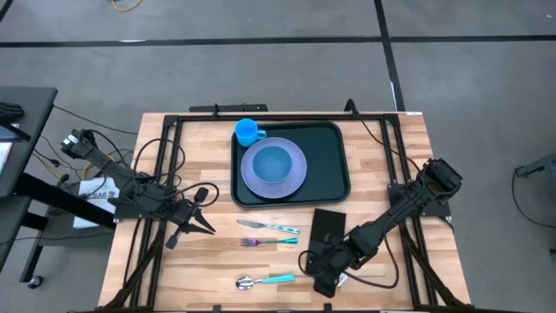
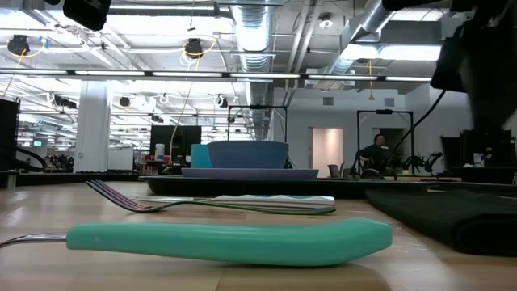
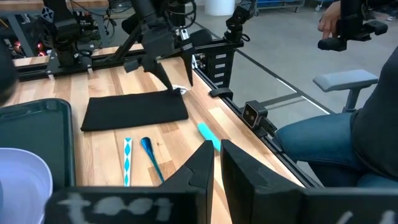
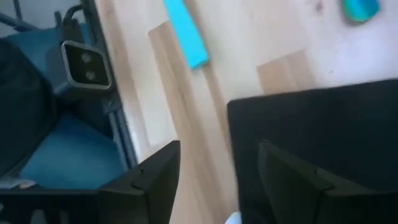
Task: Set up tray
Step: Put the black napkin on the black tray
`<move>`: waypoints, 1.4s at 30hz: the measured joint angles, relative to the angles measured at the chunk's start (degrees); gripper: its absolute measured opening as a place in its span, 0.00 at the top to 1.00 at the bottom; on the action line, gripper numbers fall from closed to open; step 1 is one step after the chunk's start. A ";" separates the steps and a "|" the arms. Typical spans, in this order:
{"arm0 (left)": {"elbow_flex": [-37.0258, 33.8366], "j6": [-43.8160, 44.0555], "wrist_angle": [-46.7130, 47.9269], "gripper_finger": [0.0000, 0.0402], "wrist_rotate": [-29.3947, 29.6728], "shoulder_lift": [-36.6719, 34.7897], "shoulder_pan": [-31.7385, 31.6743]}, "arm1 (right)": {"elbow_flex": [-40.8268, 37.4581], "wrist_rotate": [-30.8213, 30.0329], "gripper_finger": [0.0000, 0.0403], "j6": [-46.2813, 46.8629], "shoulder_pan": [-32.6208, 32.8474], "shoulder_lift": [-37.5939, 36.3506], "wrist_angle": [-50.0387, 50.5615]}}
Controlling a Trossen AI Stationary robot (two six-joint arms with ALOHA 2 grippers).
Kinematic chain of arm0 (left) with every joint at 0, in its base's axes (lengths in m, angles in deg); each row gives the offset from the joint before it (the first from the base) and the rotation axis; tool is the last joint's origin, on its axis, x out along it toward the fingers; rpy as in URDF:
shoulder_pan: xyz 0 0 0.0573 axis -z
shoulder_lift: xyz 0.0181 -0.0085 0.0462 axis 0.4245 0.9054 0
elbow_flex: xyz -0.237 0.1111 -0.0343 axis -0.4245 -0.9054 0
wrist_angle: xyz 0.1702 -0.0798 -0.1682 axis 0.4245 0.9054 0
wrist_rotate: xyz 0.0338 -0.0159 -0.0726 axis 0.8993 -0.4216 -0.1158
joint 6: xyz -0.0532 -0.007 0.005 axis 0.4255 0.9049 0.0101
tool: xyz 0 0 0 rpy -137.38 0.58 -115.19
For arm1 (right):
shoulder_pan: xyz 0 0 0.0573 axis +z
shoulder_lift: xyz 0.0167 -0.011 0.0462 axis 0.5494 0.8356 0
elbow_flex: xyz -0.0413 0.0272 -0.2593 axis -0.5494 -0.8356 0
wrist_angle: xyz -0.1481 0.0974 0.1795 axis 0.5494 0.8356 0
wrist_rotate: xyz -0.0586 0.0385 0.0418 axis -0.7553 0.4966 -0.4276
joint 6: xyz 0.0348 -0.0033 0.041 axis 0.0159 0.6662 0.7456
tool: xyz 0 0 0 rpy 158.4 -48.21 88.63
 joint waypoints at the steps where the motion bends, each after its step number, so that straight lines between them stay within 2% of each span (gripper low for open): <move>1: 0.00 0.01 0.10 0.96 0.00 0.00 0.00 | 0.00 -0.62 0.50 -0.03 0.16 0.00 0.15; 5: 0.00 0.01 0.11 0.96 0.00 0.00 0.00 | 0.04 -3.96 0.54 -1.32 0.86 1.26 2.12; 12: 0.00 0.03 0.34 0.96 0.04 0.01 0.00 | 3.09 -3.36 0.60 -6.93 1.59 9.14 6.59; 20: 0.00 0.05 0.85 0.96 1.40 0.01 0.00 | 18.71 -2.82 0.54 -11.75 1.96 20.34 22.84; 23: 0.00 0.05 1.01 0.96 1.49 0.01 0.00 | 23.13 -1.75 0.51 -12.58 1.98 24.05 26.08; 30: 0.00 0.07 1.42 0.96 1.46 0.01 0.00 | 26.80 0.31 0.50 -14.38 1.87 27.17 28.87; 34: 0.00 0.07 1.52 0.96 1.46 0.01 0.00 | 26.77 0.24 0.58 -12.42 1.56 26.89 29.04; 42: 0.00 0.07 1.65 0.96 1.46 0.01 0.00 | 28.68 0.96 0.86 -10.71 0.52 26.53 29.95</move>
